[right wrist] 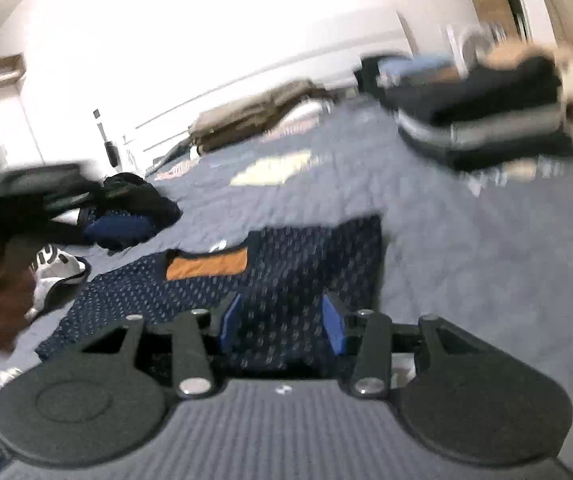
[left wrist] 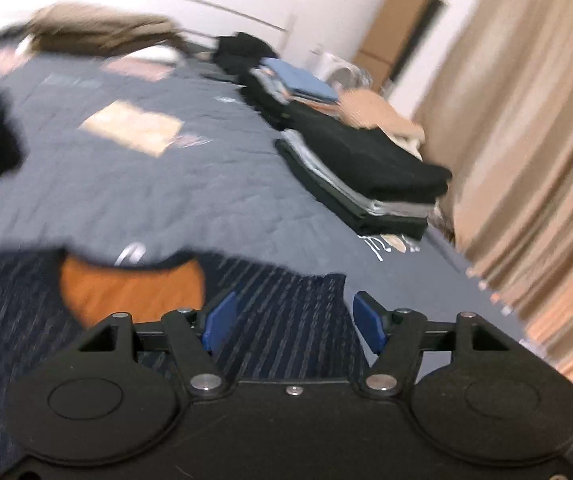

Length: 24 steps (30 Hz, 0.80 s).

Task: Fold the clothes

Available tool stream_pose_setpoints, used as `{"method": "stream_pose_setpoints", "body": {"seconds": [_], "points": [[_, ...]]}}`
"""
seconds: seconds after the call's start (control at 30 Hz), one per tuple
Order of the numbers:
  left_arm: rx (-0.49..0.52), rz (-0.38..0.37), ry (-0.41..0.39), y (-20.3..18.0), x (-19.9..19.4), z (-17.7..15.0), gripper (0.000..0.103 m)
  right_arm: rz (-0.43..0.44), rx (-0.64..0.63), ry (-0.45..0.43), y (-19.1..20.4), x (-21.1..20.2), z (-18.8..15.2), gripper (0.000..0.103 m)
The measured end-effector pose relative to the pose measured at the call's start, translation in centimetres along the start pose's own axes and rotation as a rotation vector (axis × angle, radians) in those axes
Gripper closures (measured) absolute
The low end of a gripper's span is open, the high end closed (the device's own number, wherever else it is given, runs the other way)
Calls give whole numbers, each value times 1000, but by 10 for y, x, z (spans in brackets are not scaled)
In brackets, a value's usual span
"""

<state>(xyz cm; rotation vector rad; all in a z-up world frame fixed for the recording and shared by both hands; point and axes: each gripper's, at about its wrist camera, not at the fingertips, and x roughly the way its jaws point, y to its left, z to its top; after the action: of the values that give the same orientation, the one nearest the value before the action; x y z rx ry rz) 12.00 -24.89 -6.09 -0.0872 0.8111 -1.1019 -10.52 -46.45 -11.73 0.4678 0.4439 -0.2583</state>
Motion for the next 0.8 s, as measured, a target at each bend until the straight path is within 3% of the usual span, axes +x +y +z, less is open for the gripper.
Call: {"method": "stream_pose_setpoints", "body": {"seconds": [0.1,0.23,0.27,0.43,0.6,0.8], "points": [[-95,23,54,29,2,-23,37,-44,45,104,-11,20,-8,59],[-118,205,133,66,20,-45,38,-165,-1,228,-20,36,-21,60],[-106,251,130,73,19,-47,44,-157,-9,230,-22,35,-23,60],[-136,399,52,118,-19,-49,45,-183,-172,271,-20,37,-23,60],[-127,418,26,118,-55,-44,43,-172,-116,271,-25,27,-14,59],[-75,370,-47,64,-126,-66,41,-127,-40,186,-14,-18,1,58]]}}
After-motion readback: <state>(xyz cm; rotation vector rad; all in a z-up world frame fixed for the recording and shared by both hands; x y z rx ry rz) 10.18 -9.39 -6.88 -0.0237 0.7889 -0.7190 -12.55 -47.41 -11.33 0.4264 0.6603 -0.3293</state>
